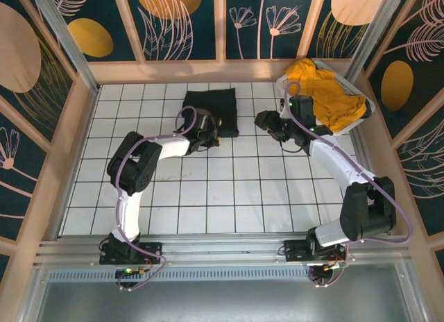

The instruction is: Fold and stack the t-shirts

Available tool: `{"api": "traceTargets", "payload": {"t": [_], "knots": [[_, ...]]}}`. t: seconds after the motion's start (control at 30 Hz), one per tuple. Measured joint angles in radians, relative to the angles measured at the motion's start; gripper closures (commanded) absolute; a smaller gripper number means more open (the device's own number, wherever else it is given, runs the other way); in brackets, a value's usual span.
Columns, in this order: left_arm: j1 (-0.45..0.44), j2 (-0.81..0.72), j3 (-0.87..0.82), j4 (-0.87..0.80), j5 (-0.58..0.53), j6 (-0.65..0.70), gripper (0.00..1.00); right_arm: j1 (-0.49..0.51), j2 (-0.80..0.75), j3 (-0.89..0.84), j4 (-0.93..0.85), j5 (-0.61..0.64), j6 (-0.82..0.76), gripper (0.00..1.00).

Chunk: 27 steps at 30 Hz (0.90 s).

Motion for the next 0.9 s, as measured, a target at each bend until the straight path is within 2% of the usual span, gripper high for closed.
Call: {"api": "traceTargets", "payload": {"t": [0.1,0.27,0.43,0.57,0.67,0.9], "knots": [[0.0,0.026,0.032,-0.034,0.0,-0.023,0.61,-0.005,0.0,0.0,0.0,-0.003,0.0,0.47],[0.002,0.071,0.058,-0.024,-0.001,-0.074,0.99,-0.011,0.001,0.005,-0.003,-0.002,-0.003,0.48],[0.024,0.077,0.064,-0.01,0.0,-0.093,1.0,-0.019,0.001,0.005,-0.024,-0.002,-0.006,0.48],[0.084,0.075,0.041,0.026,0.003,-0.069,1.0,-0.022,0.001,0.005,-0.034,0.001,-0.006,0.48],[0.165,0.055,0.001,0.052,0.013,-0.013,1.0,-0.022,0.001,0.005,-0.037,0.001,-0.006,0.48],[0.42,-0.05,-0.147,0.062,0.051,0.196,1.0,-0.022,0.001,0.005,-0.037,0.001,-0.006,0.48]]}}
